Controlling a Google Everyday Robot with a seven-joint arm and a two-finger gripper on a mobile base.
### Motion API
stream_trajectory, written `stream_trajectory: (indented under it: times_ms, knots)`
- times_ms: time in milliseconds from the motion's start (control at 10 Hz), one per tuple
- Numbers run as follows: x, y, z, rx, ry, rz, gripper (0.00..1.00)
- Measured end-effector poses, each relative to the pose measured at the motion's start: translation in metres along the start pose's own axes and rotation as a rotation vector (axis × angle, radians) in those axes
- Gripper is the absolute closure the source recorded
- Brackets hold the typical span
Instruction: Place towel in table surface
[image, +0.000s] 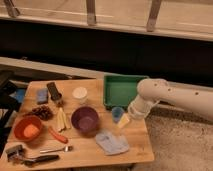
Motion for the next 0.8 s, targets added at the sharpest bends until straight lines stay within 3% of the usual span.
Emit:
stream_trajectory:
  times_ms: [500,800]
  knots:
    - [0.001,0.037,0.052,-0.058,0.064,-0.04,0.29]
    - [0.003,0.053,0.07,-0.067,0.091,-0.058,0.29]
